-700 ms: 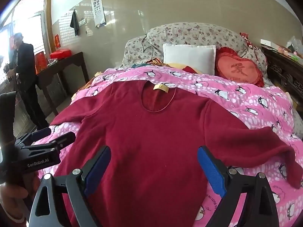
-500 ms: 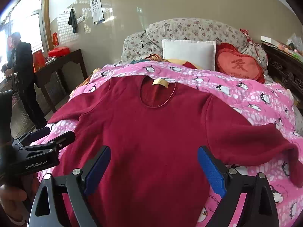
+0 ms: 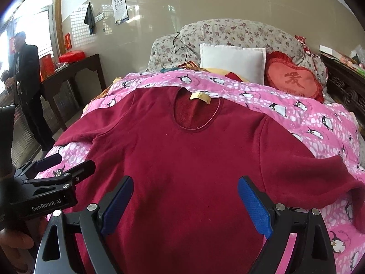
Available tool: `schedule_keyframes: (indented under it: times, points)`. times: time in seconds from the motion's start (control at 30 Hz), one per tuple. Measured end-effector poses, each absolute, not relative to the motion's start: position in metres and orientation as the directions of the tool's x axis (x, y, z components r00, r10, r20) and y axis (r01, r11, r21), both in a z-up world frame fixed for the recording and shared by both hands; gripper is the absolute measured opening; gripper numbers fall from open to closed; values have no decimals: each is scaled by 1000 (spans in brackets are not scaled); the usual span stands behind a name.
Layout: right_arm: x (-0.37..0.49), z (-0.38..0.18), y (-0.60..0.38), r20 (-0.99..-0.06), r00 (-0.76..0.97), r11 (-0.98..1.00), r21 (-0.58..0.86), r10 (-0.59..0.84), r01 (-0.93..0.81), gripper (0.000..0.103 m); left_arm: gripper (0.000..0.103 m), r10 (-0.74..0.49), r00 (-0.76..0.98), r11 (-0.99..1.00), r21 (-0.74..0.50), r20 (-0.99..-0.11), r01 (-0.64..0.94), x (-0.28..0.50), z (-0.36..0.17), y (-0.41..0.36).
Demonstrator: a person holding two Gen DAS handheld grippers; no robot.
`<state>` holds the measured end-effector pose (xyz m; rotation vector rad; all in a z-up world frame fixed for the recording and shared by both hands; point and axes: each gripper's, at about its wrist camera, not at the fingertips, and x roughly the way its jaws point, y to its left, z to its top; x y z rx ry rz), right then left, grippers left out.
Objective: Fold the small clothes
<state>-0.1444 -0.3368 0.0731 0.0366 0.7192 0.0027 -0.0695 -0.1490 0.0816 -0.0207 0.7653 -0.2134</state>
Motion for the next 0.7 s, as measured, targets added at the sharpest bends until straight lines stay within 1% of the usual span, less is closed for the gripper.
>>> schedule_keyframes:
  times: [0.17,0.33,0.6,0.7]
  points:
    - [-138,67,-337,-680,731,996,90,57,6,91,102,-191,699,980,-91,-689,178,-65,79,-150]
    - [-130,64,-334,-657,753,997,81,44,12,91,102,-185,696,981,-92,-694,170,-60,76,-148]
    - [-119,63,-329,-671,736,991,132,87,3,91,102,-176,693,983,-87,-699,161,-52,73,-144]
    - [-114,60,-325,-679,730,993,117,83,-4,91,102,-171,692,984,-91,-702,151,-48,71,-141]
